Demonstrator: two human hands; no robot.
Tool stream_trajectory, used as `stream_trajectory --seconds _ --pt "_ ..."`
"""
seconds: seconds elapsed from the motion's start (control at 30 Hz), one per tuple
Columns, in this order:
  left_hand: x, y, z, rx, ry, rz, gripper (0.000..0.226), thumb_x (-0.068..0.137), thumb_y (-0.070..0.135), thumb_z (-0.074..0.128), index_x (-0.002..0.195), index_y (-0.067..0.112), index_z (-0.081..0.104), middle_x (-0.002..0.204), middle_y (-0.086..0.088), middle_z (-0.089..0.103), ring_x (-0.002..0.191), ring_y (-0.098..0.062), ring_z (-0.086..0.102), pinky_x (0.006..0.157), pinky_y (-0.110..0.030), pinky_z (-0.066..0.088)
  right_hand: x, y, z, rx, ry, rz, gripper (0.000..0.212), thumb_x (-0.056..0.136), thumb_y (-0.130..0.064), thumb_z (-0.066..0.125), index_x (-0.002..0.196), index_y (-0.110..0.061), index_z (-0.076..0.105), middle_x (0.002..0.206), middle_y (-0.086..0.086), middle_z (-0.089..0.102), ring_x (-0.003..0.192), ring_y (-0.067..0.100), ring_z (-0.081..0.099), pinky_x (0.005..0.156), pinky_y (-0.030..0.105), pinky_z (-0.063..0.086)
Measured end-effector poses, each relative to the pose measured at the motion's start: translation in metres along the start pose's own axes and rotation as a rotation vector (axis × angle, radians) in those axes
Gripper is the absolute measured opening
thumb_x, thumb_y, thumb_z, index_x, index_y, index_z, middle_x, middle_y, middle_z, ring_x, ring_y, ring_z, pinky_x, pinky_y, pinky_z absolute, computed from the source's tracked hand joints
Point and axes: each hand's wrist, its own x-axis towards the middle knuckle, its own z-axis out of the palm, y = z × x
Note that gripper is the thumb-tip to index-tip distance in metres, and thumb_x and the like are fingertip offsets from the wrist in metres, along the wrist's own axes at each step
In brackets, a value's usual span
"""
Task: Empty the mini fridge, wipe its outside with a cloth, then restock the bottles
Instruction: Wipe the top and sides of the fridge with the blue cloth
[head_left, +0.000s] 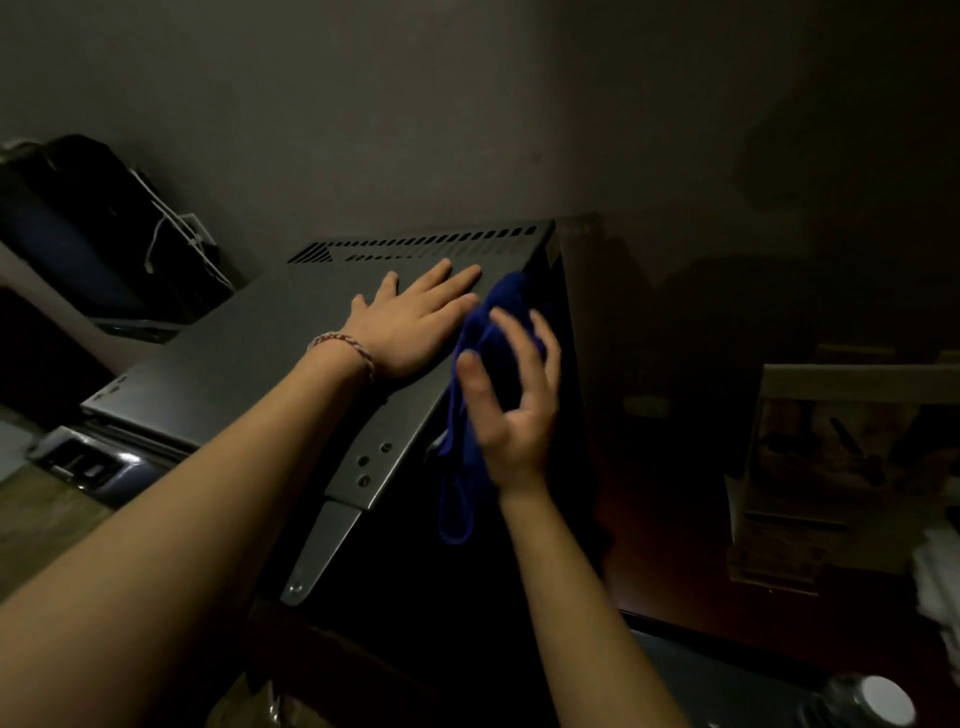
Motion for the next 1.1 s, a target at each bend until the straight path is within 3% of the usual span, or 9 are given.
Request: stream_trajectory --seconds 0.13,0.23,0.4,0.53,0.67,0.77,0.87,1.03,1.1 --pt "0.002 0.001 0.001 -0.037 0.018 -0.023 0.049 0.101 0.063 0.016 0.148 0.060 0.007 0.163 0.023 -0.002 0.151 -0.036 -0.004 0.117 -0.063 0.000 0.054 0.034 -0.004 0.013 -0.006 0.198 0.044 0.089 -0.049 0.067 0.129 -0.030 0.061 0.148 0.006 0.043 0.138 0.015 0.040 0.112 0.024 0.033" --pt "0.002 0.000 0.001 -0.049 0.008 -0.002 0.049 0.100 0.065 0.014 0.148 0.061 0.006 0.163 0.022 -0.002 0.151 -0.036 -0.004 0.116 -0.065 -0.001 0.072 0.073 -0.016 0.008 -0.002 0.396 0.050 0.094 -0.044 0.064 0.137 -0.020 0.057 0.150 0.005 0.041 0.139 0.017 0.038 0.112 0.024 0.029" --pt "0.003 -0.002 0.002 -0.055 0.018 0.007 0.051 0.099 0.066 0.015 0.148 0.060 0.008 0.163 0.023 -0.001 0.151 -0.036 -0.004 0.116 -0.066 -0.002 0.039 0.118 -0.035 -0.049 0.026 0.533 0.055 0.095 -0.045 0.061 0.139 -0.014 0.055 0.147 0.008 0.045 0.136 0.020 0.042 0.110 0.022 0.027" --pt "0.003 -0.002 0.002 -0.066 0.020 0.009 0.049 0.100 0.065 0.015 0.148 0.061 0.008 0.163 0.024 0.001 0.152 -0.036 -0.003 0.115 -0.067 -0.001 -0.016 0.131 -0.053 -0.043 -0.003 0.685 0.066 0.091 -0.056 0.059 0.144 -0.018 0.052 0.149 0.007 0.042 0.139 0.021 0.041 0.108 0.024 0.028" --pt "0.002 -0.002 0.000 -0.086 0.005 0.013 0.052 0.097 0.068 0.014 0.148 0.062 0.009 0.163 0.025 0.001 0.152 -0.035 -0.003 0.116 -0.066 -0.002 -0.092 0.112 -0.060 -0.033 0.089 0.736 0.103 0.062 -0.089 0.056 0.141 -0.022 0.053 0.145 0.004 0.044 0.134 0.020 0.045 0.111 0.033 0.036" --pt "0.001 -0.002 -0.001 -0.085 0.003 0.015 0.049 0.099 0.066 0.015 0.148 0.061 0.009 0.163 0.024 0.000 0.152 -0.035 -0.004 0.116 -0.066 -0.002 -0.139 0.077 -0.056 -0.022 0.054 0.642 0.073 0.068 -0.085 0.054 0.131 -0.047 0.050 0.152 -0.004 0.034 0.139 0.012 0.039 0.111 0.026 0.034" --pt "0.001 -0.002 0.000 -0.085 0.011 0.010 0.048 0.101 0.064 0.016 0.148 0.061 0.009 0.163 0.024 0.000 0.152 -0.035 -0.003 0.117 -0.066 -0.001 -0.146 0.039 -0.045 -0.030 0.006 0.475 0.067 0.074 -0.086 0.052 0.131 -0.051 0.052 0.157 -0.009 0.027 0.139 -0.005 0.033 0.106 0.006 0.029" --pt "0.001 0.000 0.001 -0.062 0.025 -0.008 0.049 0.101 0.064 0.017 0.149 0.060 0.010 0.163 0.023 0.001 0.152 -0.036 -0.002 0.116 -0.065 -0.001 -0.086 0.013 -0.023 -0.032 -0.014 0.154 0.045 0.091 -0.063 0.056 0.131 -0.043 0.056 0.155 0.000 0.034 0.145 0.024 0.035 0.115 0.045 0.035" --pt "0.001 0.001 0.001 -0.055 0.036 -0.016 0.048 0.101 0.062 0.019 0.148 0.060 0.010 0.163 0.023 0.002 0.152 -0.036 -0.002 0.116 -0.064 0.000 -0.056 0.015 -0.017 -0.021 -0.007 0.119 0.046 0.091 -0.063 0.055 0.129 -0.039 0.060 0.153 0.000 0.037 0.143 0.022 0.036 0.114 0.048 0.035"
